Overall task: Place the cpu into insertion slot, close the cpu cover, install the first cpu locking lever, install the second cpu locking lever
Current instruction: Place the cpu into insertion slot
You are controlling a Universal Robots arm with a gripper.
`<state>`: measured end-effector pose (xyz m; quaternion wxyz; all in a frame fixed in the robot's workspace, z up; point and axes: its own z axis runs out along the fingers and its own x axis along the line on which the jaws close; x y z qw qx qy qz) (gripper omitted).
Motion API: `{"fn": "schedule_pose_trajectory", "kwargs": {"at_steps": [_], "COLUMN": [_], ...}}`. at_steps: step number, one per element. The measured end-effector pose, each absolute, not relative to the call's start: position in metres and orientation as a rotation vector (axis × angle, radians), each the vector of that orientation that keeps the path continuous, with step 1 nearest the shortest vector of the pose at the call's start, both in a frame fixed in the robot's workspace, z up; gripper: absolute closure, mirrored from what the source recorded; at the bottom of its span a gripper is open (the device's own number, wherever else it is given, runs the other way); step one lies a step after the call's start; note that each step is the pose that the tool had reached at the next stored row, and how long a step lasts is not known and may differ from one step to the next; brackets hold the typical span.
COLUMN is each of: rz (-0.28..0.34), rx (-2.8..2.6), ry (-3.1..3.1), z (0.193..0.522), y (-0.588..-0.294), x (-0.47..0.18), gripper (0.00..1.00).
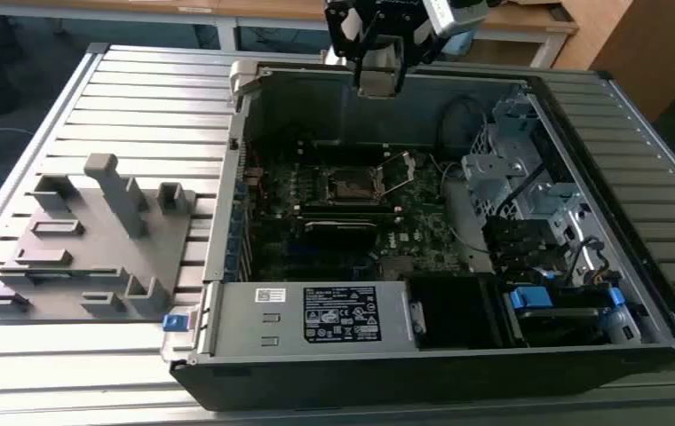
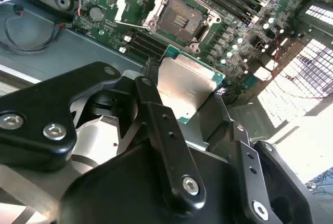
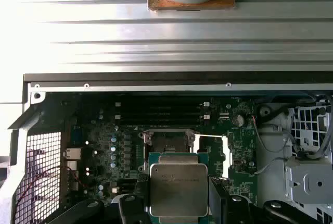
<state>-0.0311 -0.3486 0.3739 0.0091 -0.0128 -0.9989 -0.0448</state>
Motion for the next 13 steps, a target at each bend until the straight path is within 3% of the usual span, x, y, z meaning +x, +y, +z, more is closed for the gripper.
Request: {"fn": "schedule_pose_trajectory", "kwargs": {"at_steps": [13], "rz": [-0.140], "rx": [-0.040], "ry": [-3.120], "z": [0.3712], "y": [-0.3486], "x": [-0.0311], "gripper": [0.46]}}
